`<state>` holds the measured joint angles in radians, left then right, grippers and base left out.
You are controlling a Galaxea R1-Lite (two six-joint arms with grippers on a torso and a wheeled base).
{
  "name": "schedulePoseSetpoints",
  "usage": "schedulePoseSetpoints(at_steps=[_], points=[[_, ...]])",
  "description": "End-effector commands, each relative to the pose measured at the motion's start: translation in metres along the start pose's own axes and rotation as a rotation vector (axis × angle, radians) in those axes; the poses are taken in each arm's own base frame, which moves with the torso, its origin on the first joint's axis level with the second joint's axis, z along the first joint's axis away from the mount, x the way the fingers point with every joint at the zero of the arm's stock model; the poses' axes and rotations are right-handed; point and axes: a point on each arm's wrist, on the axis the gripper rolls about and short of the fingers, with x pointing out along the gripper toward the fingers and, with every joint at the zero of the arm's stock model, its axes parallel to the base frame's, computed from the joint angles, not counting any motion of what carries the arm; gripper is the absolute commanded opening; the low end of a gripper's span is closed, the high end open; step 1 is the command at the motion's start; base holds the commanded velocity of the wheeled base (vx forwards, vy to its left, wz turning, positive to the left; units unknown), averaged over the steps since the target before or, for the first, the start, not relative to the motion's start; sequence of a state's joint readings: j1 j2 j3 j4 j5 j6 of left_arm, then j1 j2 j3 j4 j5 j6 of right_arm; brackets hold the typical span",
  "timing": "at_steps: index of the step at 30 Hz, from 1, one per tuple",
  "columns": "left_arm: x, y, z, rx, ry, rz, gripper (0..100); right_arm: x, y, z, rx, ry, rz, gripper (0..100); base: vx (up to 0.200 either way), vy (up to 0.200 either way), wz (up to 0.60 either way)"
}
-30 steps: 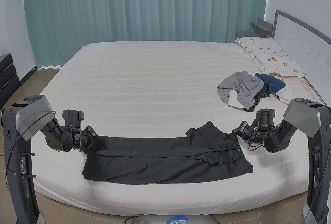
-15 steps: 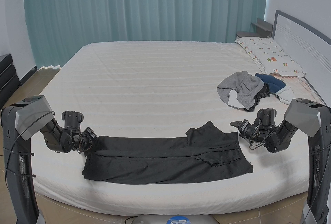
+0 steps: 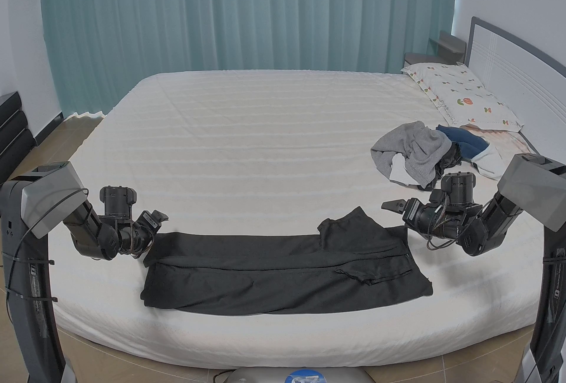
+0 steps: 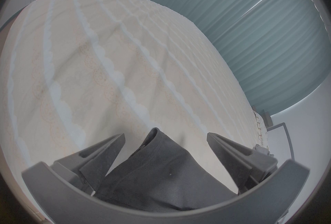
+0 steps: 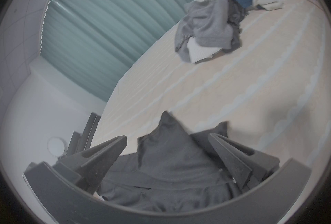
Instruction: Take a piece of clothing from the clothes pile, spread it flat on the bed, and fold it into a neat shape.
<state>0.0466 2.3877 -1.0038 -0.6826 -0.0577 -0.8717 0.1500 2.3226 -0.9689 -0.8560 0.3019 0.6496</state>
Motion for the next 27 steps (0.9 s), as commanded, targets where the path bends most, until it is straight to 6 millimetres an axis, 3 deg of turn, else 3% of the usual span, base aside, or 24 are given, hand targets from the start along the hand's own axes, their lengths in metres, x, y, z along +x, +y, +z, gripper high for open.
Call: schedulePoseSetpoints(at_steps=[1,9,22,23,27], points=[[-0.002,0.0,0.0,-0.002,-0.002,0.0,100,0.018,0.007,-0.011,-0.055,0.048,0.023,100,0.0,0.0,0.0],[-0.001,0.0,0.0,0.0,-0.001,0.001,100,0.048,-0.014,-0.018,-0.086,0.088,-0.03,100,0.0,0.0,0.0],[-0.001,0.001,-0.001,0.002,0.001,0.002,100,0.052,-0.02,-0.021,-0.089,0.096,-0.04,100,0.0,0.0,0.0],[-0.001,0.001,-0.001,0.002,0.001,0.002,100,0.052,-0.02,-0.022,-0.092,0.099,-0.042,0,0.0,0.0,0.0],[-0.001,0.0,-0.002,0.005,0.002,0.002,100,0.049,-0.023,-0.022,-0.124,0.1,-0.048,0,0.0,0.0,0.0]])
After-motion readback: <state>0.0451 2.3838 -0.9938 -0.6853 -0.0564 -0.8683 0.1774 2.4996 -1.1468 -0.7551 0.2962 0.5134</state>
